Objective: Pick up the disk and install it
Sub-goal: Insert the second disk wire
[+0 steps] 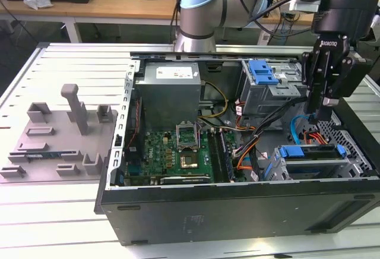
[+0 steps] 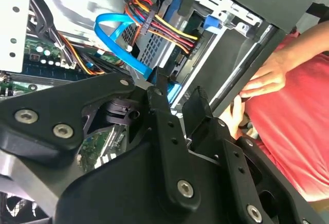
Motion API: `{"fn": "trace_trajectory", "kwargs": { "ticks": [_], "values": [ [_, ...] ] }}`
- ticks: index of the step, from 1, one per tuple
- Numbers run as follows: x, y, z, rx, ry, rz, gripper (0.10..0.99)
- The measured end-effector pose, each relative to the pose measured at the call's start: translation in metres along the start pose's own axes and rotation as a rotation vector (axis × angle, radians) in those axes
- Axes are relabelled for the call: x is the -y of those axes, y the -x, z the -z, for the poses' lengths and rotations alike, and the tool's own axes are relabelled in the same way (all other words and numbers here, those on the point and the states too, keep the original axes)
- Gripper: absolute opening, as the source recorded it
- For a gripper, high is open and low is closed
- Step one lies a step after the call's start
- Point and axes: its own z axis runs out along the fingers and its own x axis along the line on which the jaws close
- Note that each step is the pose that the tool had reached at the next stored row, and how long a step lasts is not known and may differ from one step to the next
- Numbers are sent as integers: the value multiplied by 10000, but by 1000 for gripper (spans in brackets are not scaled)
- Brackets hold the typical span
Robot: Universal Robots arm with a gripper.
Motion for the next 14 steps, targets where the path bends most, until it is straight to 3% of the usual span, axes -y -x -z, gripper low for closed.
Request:
{"fn": "trace_trajectory", "kwargs": {
  "ticks": [6, 7, 14],
  "values": [
    [-15, 72, -4, -246, -14, -18, 380],
    [-15, 74, -9, -255, -14, -18, 306],
    [-15, 89, -33, -263, -14, -19, 306]
  ]
}}
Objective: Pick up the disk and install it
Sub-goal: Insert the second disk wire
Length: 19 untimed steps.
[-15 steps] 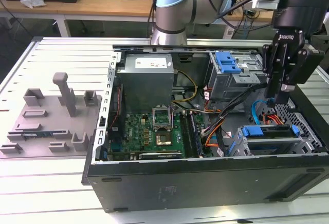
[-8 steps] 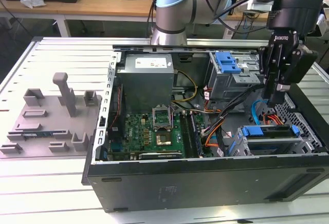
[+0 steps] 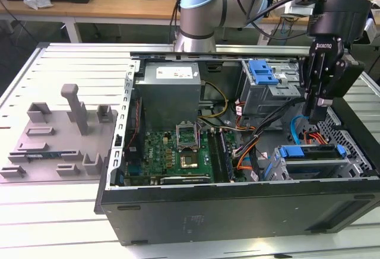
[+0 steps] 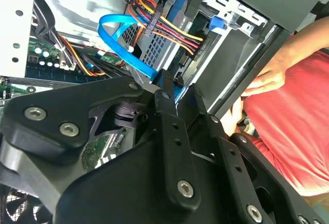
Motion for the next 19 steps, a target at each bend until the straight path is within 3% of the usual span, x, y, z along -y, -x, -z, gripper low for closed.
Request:
{"fn": "trace_trajectory", "kwargs": {
  "ticks": [3, 5, 13, 16, 19],
  "values": [
    [0, 3, -3, -14, -2, -1, 290],
    [0, 6, -6, -20, -2, -2, 161],
    [-1, 0, -15, -12, -8, -5, 161],
    [-2, -20, -18, 115, -73, -37, 161],
    [1, -76, -41, 381, -142, -70, 161]
  ]
}}
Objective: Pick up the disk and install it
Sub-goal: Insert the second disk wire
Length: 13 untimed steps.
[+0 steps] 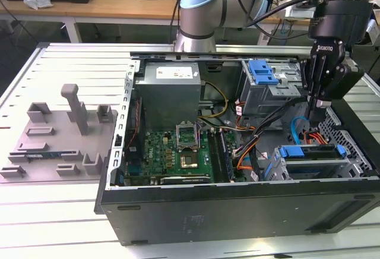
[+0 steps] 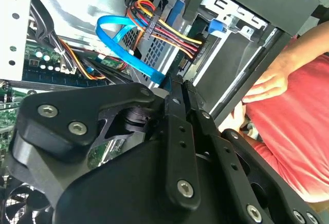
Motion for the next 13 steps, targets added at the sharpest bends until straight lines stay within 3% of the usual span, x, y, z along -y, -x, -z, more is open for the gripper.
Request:
{"fn": "trace_trajectory", "kwargs": {
  "ticks": [3, 4, 5, 7, 11, 12, 13],
  "values": [
    [3, -36, -19, 274, -62, -28, 161],
    [4, -64, -33, 459, -90, -41, 161],
    [4, -98, -50, 587, -99, -44, 161],
    [-3, -176, -92, 985, -88, -35, 161],
    [-9, -238, -124, 1473, -66, -21, 161],
    [-11, -262, -138, 1686, -54, -13, 161],
    [-11, -277, -145, 1798, -47, -9, 161]
  ]
}}
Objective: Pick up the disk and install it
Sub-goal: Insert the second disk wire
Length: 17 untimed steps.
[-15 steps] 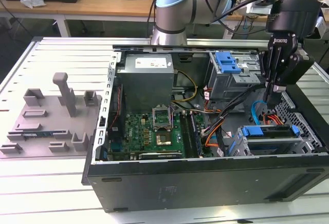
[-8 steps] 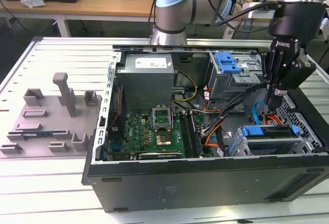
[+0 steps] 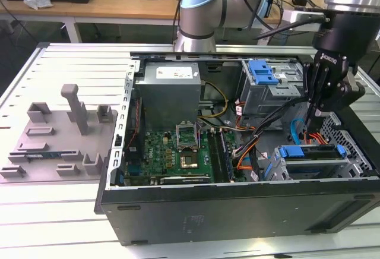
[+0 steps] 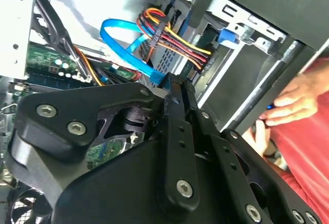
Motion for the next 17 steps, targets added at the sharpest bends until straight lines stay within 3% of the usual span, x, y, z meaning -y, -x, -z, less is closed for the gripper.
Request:
{"fn": "trace_trajectory", "kwargs": {
  "ticks": [1, 2, 3, 4, 7, 9, 10, 12, 14, 15, 17],
  "values": [
    [-1, -19, -6, 117, 9, 4, 161],
    [1, -86, -24, 357, 26, 12, 161],
    [3, -156, -28, 444, 33, 15, 161],
    [5, -186, -27, 462, 33, 16, 161],
    [11, -267, -36, 641, 46, 20, 161],
    [16, -339, -54, 1106, 60, 30, 161],
    [21, -392, -71, 1652, 9, 23, 161],
    [20, -419, -80, 1845, -44, 13, 161],
    [19, -448, -89, 1972, -58, 12, 161],
    [16, -479, -99, 2160, -72, 10, 161],
    [9, -510, -109, 2298, -74, 10, 161]
  ]
}}
